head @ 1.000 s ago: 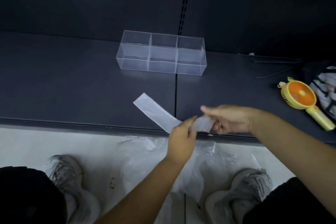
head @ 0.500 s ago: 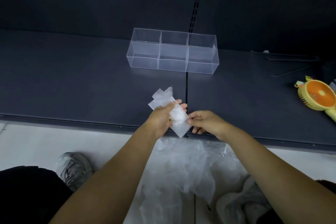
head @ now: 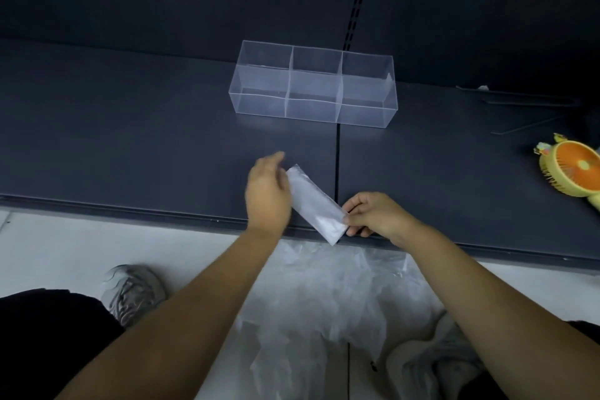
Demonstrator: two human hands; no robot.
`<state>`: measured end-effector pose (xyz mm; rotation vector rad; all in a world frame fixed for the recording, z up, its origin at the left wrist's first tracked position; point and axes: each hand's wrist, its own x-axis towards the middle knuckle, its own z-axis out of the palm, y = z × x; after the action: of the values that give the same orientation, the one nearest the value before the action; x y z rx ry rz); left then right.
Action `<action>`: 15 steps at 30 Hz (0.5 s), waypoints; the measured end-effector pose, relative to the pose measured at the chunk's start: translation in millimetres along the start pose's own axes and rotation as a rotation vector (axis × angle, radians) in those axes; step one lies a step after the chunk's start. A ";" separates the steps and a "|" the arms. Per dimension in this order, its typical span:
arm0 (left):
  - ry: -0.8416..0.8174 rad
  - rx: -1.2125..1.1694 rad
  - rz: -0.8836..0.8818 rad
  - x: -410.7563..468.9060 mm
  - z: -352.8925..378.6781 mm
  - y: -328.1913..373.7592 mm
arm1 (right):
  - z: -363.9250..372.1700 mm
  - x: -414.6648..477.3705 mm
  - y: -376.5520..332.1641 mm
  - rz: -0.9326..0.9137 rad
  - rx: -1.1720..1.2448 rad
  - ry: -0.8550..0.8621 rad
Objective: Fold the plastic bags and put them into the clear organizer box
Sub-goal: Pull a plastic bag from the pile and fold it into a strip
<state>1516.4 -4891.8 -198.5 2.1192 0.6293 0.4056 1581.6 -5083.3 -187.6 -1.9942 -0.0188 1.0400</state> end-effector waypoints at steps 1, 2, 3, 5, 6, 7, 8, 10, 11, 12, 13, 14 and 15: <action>-0.093 0.086 0.216 -17.2 3.8 0.4 | -0.2 0.2 -0.7 0.001 -0.007 -0.007; -0.253 0.134 0.361 -33.5 8.6 -0.4 | -0.5 0.3 -1.5 0.004 -0.014 -0.013; -0.413 0.194 0.451 -48.2 14.4 -3.7 | -0.6 0.3 -2.2 0.008 -0.018 -0.019; -0.574 0.307 0.528 -68.6 23.1 -13.3 | -1.5 -0.9 -3.8 0.024 -0.015 -0.029; -0.563 0.321 0.535 -73.7 25.1 -17.4 | -2.0 -2.1 -4.4 0.035 0.005 -0.030; -0.533 0.300 0.523 -75.4 25.9 -20.0 | -2.6 -3.6 -4.9 0.049 0.039 -0.032; -0.501 0.258 0.499 -75.9 25.3 -20.1 | -3.2 -5.7 -5.5 0.065 0.087 -0.039; -0.439 0.156 0.417 -73.6 22.9 -16.2 | -4.0 -10.9 -7.6 0.083 0.177 -0.070; -0.418 0.126 0.363 -71.1 21.2 -13.2 | -4.5 -13.6 -9.5 0.075 0.203 -0.078; -0.411 0.113 0.309 -68.0 18.9 -9.9 | -5.4 -16.0 -12.0 0.052 0.210 -0.067; -0.408 0.112 0.266 -64.1 16.9 -7.7 | -7.0 -17.3 -14.3 0.012 0.188 -0.035; -0.405 0.112 0.221 -59.6 14.6 -5.5 | -9.6 -17.4 -16.2 -0.043 0.138 0.010; -0.408 0.090 0.170 -54.7 12.7 -4.4 | -12.1 -16.3 -17.8 -0.105 0.079 0.045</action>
<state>1476.6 -4929.1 -212.6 2.2606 0.2364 0.0298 1585.4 -5086.5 -161.1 -1.9229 -0.0570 0.9155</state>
